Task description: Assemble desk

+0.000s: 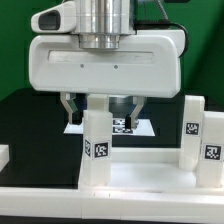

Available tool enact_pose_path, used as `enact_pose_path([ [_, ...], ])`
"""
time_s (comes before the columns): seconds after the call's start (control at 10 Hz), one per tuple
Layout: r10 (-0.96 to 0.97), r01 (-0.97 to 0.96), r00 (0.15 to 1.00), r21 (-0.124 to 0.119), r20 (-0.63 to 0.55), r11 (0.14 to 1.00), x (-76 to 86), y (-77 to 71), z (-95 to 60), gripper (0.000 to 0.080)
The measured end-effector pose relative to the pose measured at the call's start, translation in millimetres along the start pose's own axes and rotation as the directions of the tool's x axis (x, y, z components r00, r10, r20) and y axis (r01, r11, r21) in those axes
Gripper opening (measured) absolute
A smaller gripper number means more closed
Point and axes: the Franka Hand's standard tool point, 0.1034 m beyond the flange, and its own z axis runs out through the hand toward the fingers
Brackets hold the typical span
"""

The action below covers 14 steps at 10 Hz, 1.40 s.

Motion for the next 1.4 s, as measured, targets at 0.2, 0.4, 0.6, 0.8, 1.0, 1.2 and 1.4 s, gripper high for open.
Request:
enact_pose_path([
  [0.2,-0.171,0.171,0.985,-0.002,0.005,0.985,-0.1,0.4,-0.1,0.0649],
  [0.4,-0.3,0.3,0.954,-0.007,0.009,0.954,0.1,1.1,-0.3,0.0649],
  [0.6,-0.432,0.432,0.902,-0.018,0.015,0.902,0.3,2.2,-0.3,0.0649],
  [0.8,-0.542,0.543,0.84,-0.024,0.022,0.84,0.8,5.8,-0.4,0.0649],
  [1.0,-0.571,0.572,0.82,-0.024,0.024,0.82,0.9,7.8,-0.3,0.0639],
  [1.2,-0.556,0.556,0.831,-0.024,0.023,0.831,0.8,7.9,-0.1,0.0471],
  [1.4,-0.537,0.537,0.843,-0.024,0.023,0.843,0.7,7.8,-0.1,0.029],
])
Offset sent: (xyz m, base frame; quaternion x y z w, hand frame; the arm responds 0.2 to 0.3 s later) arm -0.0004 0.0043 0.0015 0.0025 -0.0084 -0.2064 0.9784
